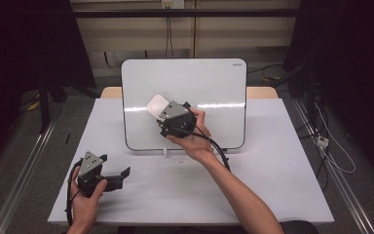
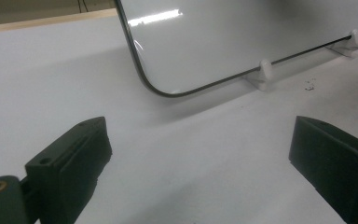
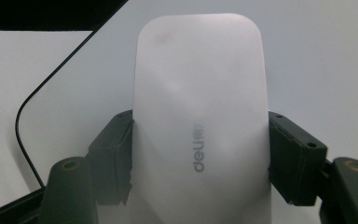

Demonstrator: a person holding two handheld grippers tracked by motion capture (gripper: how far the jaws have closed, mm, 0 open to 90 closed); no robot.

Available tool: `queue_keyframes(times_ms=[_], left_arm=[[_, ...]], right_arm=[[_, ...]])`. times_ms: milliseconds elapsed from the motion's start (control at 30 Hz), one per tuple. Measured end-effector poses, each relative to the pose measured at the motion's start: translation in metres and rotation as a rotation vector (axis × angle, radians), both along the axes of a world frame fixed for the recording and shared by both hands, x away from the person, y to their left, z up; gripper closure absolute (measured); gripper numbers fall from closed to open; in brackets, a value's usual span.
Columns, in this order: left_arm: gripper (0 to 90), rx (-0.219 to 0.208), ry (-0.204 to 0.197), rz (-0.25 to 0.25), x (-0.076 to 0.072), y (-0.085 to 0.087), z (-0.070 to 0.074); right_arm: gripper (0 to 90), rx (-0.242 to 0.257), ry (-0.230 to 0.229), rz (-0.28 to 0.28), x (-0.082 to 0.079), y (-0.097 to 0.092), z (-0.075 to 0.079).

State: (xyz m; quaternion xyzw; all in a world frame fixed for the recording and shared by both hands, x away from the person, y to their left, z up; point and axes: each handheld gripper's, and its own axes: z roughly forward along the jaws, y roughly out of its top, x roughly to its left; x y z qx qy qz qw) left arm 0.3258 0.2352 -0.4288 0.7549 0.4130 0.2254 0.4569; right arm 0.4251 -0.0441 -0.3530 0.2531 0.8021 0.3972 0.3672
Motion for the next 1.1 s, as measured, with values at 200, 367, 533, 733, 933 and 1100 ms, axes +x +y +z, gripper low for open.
queue_keyframes(times_ms=[200,367,533,733,933,1100], left_arm=[[4.9,0.003,-0.003,0.008,-0.001,0.002,0.001],[4.9,0.000,-0.007,0.011,-0.001,0.001,0.001],[4.9,0.000,-0.016,0.010,-0.003,0.000,0.002],[4.9,0.009,-0.016,0.015,-0.004,0.000,0.003],[4.9,0.007,-0.019,0.018,-0.004,0.000,0.003],[4.9,0.005,-0.010,0.018,-0.002,0.001,0.001]], right_arm=[[31.4,0.031,0.005,-0.010,-0.001,-0.011,0.003],[31.4,0.039,-0.008,-0.018,-0.006,-0.021,0.007],[31.4,0.046,-0.008,-0.044,-0.009,-0.036,0.007],[31.4,0.049,-0.012,-0.059,-0.013,-0.049,0.007],[31.4,0.059,-0.007,-0.068,-0.015,-0.065,0.007],[31.4,0.052,-0.003,-0.076,-0.017,-0.073,0.004]])
